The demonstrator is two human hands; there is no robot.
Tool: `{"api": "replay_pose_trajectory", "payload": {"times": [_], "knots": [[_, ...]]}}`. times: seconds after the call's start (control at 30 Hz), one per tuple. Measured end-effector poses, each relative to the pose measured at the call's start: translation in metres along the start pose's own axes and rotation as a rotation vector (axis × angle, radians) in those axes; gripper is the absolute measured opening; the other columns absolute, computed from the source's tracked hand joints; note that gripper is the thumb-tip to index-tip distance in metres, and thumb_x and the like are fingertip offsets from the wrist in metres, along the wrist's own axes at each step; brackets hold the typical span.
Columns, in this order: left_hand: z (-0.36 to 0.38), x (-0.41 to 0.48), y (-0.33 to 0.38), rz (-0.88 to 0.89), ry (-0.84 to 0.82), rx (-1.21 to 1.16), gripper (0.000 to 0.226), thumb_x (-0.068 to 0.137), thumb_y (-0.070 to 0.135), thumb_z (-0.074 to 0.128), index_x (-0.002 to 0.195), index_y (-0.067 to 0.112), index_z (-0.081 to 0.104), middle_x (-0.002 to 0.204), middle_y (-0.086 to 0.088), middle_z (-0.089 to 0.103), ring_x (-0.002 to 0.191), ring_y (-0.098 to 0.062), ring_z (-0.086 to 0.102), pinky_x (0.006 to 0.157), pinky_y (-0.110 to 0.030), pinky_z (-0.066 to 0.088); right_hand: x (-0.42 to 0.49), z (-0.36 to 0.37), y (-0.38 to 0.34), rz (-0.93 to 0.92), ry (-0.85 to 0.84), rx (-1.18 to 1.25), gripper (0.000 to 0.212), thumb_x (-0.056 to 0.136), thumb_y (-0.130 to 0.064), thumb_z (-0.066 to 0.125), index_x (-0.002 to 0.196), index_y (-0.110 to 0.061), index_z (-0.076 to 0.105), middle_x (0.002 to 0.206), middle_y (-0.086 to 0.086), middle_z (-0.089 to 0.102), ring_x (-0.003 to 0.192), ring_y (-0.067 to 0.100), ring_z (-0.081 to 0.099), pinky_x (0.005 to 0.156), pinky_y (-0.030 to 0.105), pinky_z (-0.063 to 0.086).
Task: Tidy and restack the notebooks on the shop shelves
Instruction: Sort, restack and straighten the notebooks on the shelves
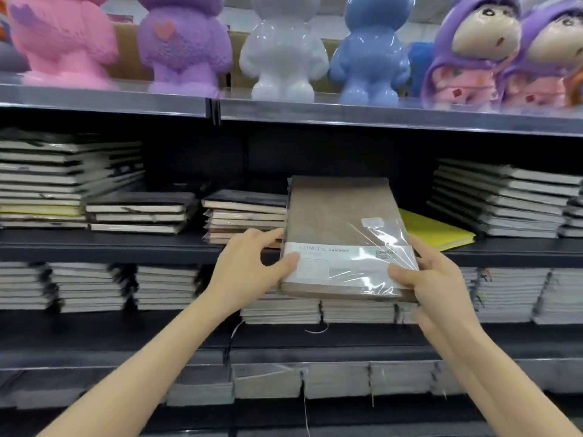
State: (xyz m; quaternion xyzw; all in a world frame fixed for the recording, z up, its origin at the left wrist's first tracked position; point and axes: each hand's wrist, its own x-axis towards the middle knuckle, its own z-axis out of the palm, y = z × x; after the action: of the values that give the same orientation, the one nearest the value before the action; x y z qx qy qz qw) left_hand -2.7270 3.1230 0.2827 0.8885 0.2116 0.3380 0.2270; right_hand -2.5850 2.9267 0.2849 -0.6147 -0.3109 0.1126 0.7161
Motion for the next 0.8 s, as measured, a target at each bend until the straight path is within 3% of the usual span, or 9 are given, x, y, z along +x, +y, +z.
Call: {"api": "replay_pose_trajectory", "payload": {"times": [0.1, 0.17, 0.27, 0.37, 0.43, 0.5, 0.63, 0.7, 0.8], "knots": [[0.009, 0.037, -0.014, 0.098, 0.141, 0.258, 0.059, 0.084, 0.062, 0.041, 0.126, 0.025, 0.06, 0.119, 0.0, 0.057, 0.114, -0.021, 0.049, 0.094, -0.033, 0.037, 0.02, -0.024, 0.001, 0.012, 0.061, -0.026, 0.051, 0.085, 0.017, 0.049, 0.087, -0.031, 0.067, 0.073, -0.012, 0.073, 0.063, 0.006, 0.065, 0.057, 0.019, 0.047], [0.011, 0.062, -0.027, 0.17, 0.172, 0.371, 0.063, 0.083, 0.06, 0.034, 0.118, 0.019, 0.066, 0.121, -0.008, 0.06, 0.111, -0.03, 0.054, 0.096, -0.043, 0.04, 0.036, -0.038, 0.002, 0.016, 0.122, -0.061, 0.051, 0.085, 0.016, 0.051, 0.09, -0.032, 0.065, 0.078, -0.017, 0.073, 0.069, 0.001, 0.067, 0.065, 0.02, 0.047], [0.014, 0.091, -0.038, 0.202, 0.083, 0.535, 0.06, 0.085, 0.055, 0.035, 0.107, 0.014, 0.071, 0.117, -0.015, 0.065, 0.103, -0.038, 0.06, 0.093, -0.055, 0.045, 0.061, -0.054, 0.002, 0.038, 0.216, -0.092, 0.056, 0.082, 0.015, 0.056, 0.124, -0.021, 0.061, 0.099, -0.009, 0.071, 0.089, 0.008, 0.067, 0.081, 0.027, 0.049], [0.019, 0.103, -0.034, 0.237, 0.053, 0.567, 0.056, 0.086, 0.052, 0.036, 0.101, 0.013, 0.073, 0.108, -0.014, 0.068, 0.097, -0.037, 0.063, 0.09, -0.054, 0.047, 0.085, -0.063, 0.0, 0.091, 0.31, -0.069, 0.055, 0.083, 0.017, 0.055, 0.126, -0.018, 0.057, 0.094, -0.012, 0.067, 0.09, 0.009, 0.064, 0.085, 0.029, 0.05], [0.028, 0.103, -0.023, 0.328, 0.101, 0.492, 0.049, 0.089, 0.046, 0.04, 0.099, 0.011, 0.072, 0.104, -0.011, 0.068, 0.095, -0.031, 0.064, 0.087, -0.046, 0.05, 0.104, -0.067, 0.002, 0.134, 0.32, -0.079, 0.057, 0.082, 0.015, 0.059, 0.132, -0.014, 0.055, 0.12, 0.001, 0.065, 0.107, 0.022, 0.062, 0.093, 0.032, 0.047], [0.042, 0.1, -0.007, 0.469, 0.14, 0.402, 0.042, 0.09, 0.041, 0.043, 0.1, 0.012, 0.072, 0.102, -0.006, 0.067, 0.094, -0.024, 0.063, 0.082, -0.037, 0.05, 0.125, -0.076, 0.004, 0.166, 0.35, -0.091, 0.058, 0.083, 0.012, 0.06, 0.135, -0.013, 0.053, 0.131, 0.007, 0.055, 0.105, 0.021, 0.057, 0.085, 0.026, 0.043], [0.072, 0.106, 0.021, 0.531, 0.077, 0.261, 0.04, 0.091, 0.039, 0.042, 0.103, 0.014, 0.071, 0.099, -0.001, 0.068, 0.091, -0.019, 0.064, 0.075, -0.031, 0.052, 0.165, -0.099, -0.002, 0.179, 0.365, -0.153, 0.048, 0.083, 0.015, 0.055, 0.127, -0.005, 0.058, 0.106, 0.014, 0.063, 0.074, 0.021, 0.059, 0.055, 0.02, 0.052], [0.088, 0.113, 0.032, 0.493, 0.053, 0.222, 0.039, 0.093, 0.039, 0.042, 0.109, 0.015, 0.069, 0.103, 0.001, 0.066, 0.095, -0.018, 0.062, 0.079, -0.027, 0.047, 0.184, -0.113, 0.0, 0.176, 0.362, -0.281, 0.044, 0.082, 0.015, 0.055, 0.123, -0.002, 0.06, 0.095, 0.016, 0.062, 0.063, 0.023, 0.054, 0.038, 0.017, 0.044], [0.114, 0.123, 0.047, 0.365, 0.0, 0.176, 0.039, 0.099, 0.039, 0.041, 0.128, 0.019, 0.057, 0.122, 0.004, 0.057, 0.113, -0.014, 0.051, 0.091, -0.019, 0.034, 0.207, -0.134, 0.012, 0.189, 0.295, -0.551, 0.038, 0.084, 0.011, 0.056, 0.117, -0.006, 0.063, 0.096, 0.013, 0.064, 0.068, 0.018, 0.057, 0.048, 0.019, 0.046]]}}
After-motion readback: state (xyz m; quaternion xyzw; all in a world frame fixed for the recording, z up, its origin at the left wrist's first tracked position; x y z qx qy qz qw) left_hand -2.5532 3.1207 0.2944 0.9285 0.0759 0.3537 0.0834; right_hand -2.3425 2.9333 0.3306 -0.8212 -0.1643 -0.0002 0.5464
